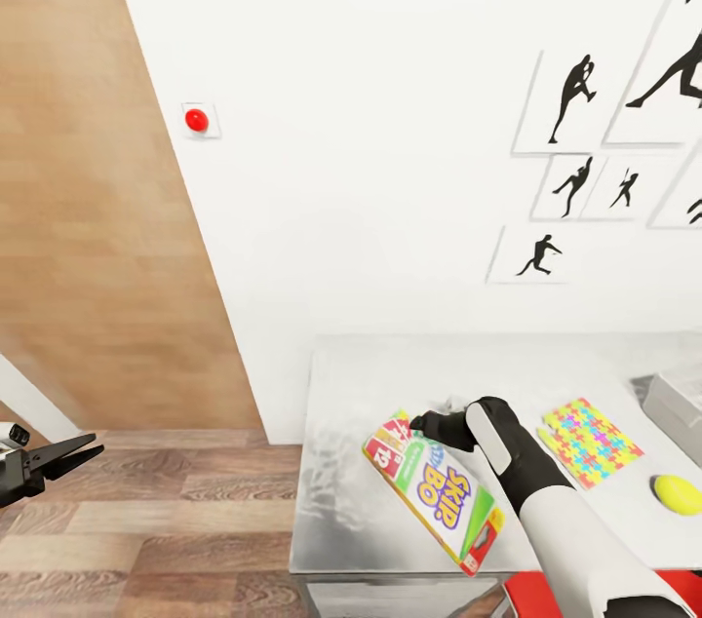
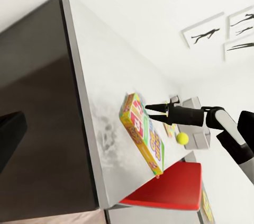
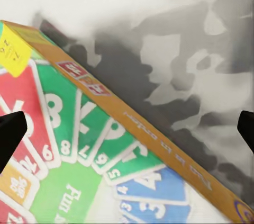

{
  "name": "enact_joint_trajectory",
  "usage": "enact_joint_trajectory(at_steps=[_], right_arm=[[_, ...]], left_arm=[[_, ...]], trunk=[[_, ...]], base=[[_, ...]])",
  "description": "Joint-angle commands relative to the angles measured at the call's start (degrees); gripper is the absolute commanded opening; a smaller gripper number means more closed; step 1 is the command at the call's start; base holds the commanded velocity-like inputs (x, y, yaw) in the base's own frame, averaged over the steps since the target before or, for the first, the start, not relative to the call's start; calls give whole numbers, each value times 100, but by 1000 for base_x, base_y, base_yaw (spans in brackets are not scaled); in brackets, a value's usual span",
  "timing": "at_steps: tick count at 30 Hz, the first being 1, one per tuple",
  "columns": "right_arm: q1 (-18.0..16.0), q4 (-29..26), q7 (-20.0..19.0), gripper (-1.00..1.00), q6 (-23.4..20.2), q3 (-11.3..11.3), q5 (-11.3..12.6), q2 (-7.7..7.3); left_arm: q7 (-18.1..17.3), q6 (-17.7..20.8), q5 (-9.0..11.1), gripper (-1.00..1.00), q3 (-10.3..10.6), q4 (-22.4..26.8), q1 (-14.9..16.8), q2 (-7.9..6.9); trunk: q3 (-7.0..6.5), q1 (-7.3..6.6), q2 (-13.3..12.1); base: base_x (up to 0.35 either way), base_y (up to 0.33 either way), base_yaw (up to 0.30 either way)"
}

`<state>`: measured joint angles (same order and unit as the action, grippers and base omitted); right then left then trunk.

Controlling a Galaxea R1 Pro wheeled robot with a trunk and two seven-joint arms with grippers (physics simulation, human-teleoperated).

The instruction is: Put all the toys in the child's room - the three board games (two on the bed and one on the table), the two jigsaw puzzles on the table, and the tennis ball on the table - inside the toy box on the table in the child's room.

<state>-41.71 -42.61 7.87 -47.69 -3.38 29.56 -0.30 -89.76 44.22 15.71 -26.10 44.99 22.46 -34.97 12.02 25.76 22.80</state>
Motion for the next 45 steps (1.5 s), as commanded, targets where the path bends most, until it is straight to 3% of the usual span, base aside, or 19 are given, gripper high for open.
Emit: enact_joint_trajectory(at_steps=[1, 22, 33, 38, 45], right_arm=[[-4, -1, 57, 100, -16, -18, 62, -4], [-4, 227, 57, 100, -29, -39, 67, 12], [-4, 227, 53, 100, -30, -48, 67, 21], [-4, 227, 51, 100, -76, -221, 74, 21], [-4, 227, 49, 100, -90, -265, 76, 21]], left_arm=[[-24, 61, -5, 100, 0, 1, 4, -1], [-24, 61, -6, 100, 0, 1, 4, -1], [-24, 61, -6, 100, 0, 0, 4, -1], [-24, 61, -6, 100, 0, -1, 4, -1], [-24, 61, -6, 100, 0, 0, 4, -1]], trunk=[[12, 3, 12], [12, 3, 12], [12, 3, 12], [12, 3, 12], [12, 3, 12]], base=[[-60, 4, 0], [-37, 67, 0], [0, 261, 0], [-7, 279, 0], [-60, 226, 0]])
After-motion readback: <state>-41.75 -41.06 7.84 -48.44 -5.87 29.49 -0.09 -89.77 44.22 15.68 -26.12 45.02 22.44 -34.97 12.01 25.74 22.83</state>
